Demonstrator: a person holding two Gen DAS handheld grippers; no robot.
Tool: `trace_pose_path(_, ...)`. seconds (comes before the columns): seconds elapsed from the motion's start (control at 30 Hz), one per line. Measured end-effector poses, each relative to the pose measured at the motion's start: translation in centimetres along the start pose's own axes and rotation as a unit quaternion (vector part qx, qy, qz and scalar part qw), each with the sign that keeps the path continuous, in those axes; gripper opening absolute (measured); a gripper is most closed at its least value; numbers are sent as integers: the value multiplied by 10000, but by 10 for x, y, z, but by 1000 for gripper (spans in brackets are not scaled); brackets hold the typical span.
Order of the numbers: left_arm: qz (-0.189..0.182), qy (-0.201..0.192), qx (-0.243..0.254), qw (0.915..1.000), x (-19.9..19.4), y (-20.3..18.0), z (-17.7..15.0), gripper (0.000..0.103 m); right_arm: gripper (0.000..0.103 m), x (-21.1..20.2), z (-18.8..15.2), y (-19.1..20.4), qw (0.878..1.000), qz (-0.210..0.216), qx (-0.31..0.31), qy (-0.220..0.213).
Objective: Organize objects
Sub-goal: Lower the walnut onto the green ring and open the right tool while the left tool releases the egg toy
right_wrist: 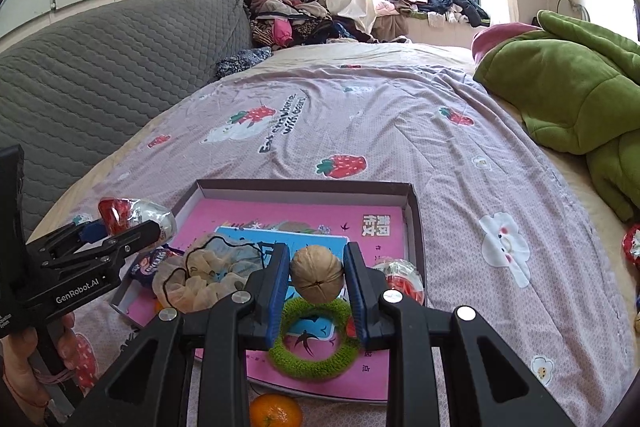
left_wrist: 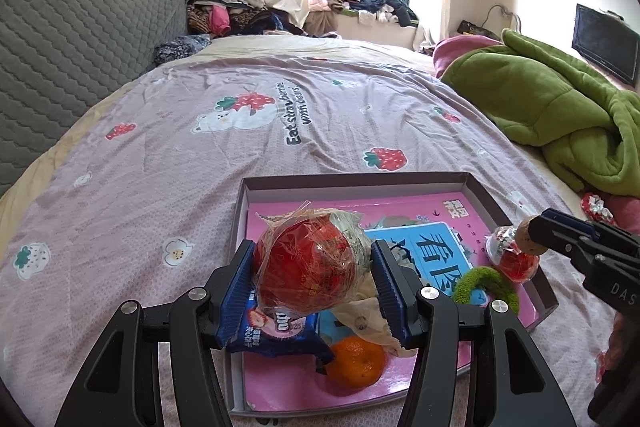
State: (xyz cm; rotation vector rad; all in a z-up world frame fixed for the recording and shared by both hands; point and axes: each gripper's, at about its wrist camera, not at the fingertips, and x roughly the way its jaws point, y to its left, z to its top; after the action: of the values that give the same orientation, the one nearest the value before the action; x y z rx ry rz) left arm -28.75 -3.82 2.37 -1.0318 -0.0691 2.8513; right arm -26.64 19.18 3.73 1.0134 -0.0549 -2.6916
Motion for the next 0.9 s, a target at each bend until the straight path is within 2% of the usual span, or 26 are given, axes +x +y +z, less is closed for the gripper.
trace_pose_path(0.9,-95,196,400,9990,36,-36,-10,59,28,33,-21,1,9989,-189,-197,376)
